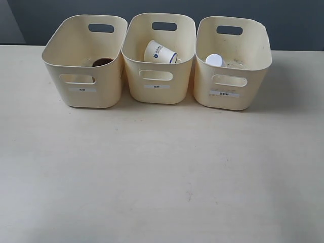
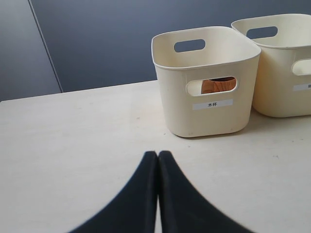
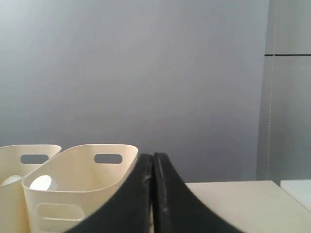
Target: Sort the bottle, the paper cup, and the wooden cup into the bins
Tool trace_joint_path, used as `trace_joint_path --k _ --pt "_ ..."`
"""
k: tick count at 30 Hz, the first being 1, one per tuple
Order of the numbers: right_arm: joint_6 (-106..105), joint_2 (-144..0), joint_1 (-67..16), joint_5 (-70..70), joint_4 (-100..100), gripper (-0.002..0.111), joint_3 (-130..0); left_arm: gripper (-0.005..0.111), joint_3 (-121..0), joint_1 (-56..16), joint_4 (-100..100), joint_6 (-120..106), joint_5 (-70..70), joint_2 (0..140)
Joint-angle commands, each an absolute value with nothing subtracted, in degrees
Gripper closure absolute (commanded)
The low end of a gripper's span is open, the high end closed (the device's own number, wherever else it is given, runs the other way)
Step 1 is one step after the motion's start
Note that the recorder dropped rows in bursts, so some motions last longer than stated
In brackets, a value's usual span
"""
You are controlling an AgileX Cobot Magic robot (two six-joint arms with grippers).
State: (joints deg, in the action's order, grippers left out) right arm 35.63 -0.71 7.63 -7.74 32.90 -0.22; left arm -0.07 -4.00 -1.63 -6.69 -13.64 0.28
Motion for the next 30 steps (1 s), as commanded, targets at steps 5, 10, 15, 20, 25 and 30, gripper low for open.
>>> trace_joint_path --k 5,10,15,20,25,30 --pt "2.3 -0.4 0.9 1.6 4.4 0.109 0.0 0.107 0.0 -4.2 -1.6 -6.6 -13.6 0.0" --pt "1.9 -0.3 -3.4 1.8 4.3 0.109 0.0 0.107 0.0 -4.2 -1.6 -6.6 -13.6 0.0" --pt "-0.7 0.0 -2.7 3.1 3.3 0.109 0.0 0.107 0.0 -4.2 -1.6 -6.6 -13.6 0.0" --pt "-2.3 0.0 0.6 5.5 1.6 0.109 0.0 0.107 0.0 -4.2 -1.6 -6.6 -13.6 0.0" --pt "-2.3 0.0 0.6 5.8 -1.0 0.109 0.0 0.107 0.0 -4.2 -1.5 -6.6 -13.6 0.0" --pt "-2.3 0.0 0.6 5.7 -1.0 0.109 0.0 0.107 0.0 -4.2 -1.5 -6.6 -13.6 0.0"
